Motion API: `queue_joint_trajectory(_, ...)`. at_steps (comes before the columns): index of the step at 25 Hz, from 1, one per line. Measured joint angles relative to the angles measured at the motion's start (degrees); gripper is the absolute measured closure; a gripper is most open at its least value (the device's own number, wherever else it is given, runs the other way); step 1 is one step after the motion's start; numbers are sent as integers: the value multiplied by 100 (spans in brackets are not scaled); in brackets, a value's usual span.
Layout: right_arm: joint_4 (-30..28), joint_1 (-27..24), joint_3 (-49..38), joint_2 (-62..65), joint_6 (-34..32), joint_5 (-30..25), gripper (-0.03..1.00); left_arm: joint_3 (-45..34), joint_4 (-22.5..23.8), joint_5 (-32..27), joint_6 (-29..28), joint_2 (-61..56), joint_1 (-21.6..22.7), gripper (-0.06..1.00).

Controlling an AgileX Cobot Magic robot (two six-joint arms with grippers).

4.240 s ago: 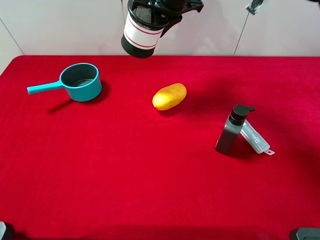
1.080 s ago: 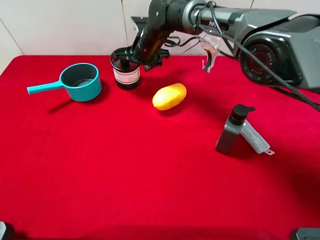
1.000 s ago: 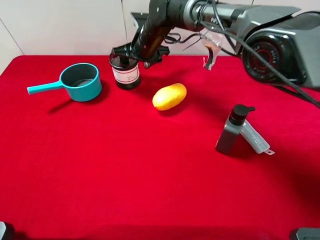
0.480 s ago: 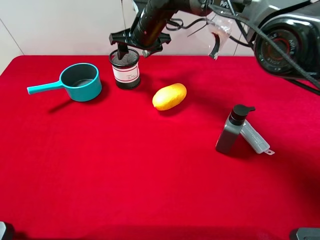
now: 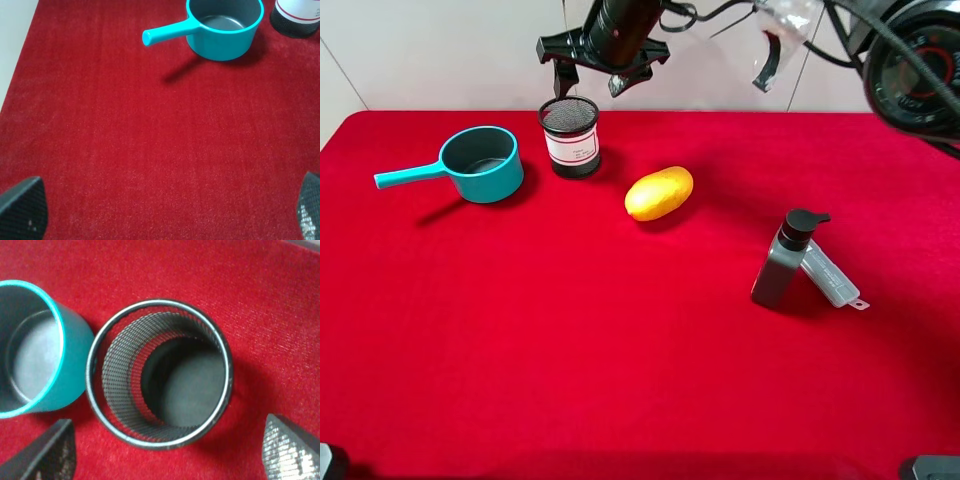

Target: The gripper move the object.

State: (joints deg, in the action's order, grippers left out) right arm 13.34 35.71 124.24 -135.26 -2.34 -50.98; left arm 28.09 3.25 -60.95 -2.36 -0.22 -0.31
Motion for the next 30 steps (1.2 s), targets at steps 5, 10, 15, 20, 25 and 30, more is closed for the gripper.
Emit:
queue_joint_trajectory(5, -15, 0, 0, 211, 0, -395, 40, 0, 0, 0, 0, 0, 0, -5)
queue_joint_trajectory(10, -61, 0, 0, 361, 49, -1138, 40, 0, 0, 0, 0, 0, 0, -5)
queue_joint_trajectory(15, -122, 0, 0, 581, 271, -1766, 40, 0, 0, 0, 0, 0, 0, -5)
queue_joint_trajectory(20, -156, 0, 0, 813, 303, -1863, 40, 0, 0, 0, 0, 0, 0, -5)
queue_joint_trajectory(25, -204, 0, 0, 1159, 303, -1876, 40, 0, 0, 0, 0, 0, 0, -5)
queue_joint_trajectory(30, -251, 0, -145, 1648, 303, -1877, 40, 0, 0, 0, 0, 0, 0, -5)
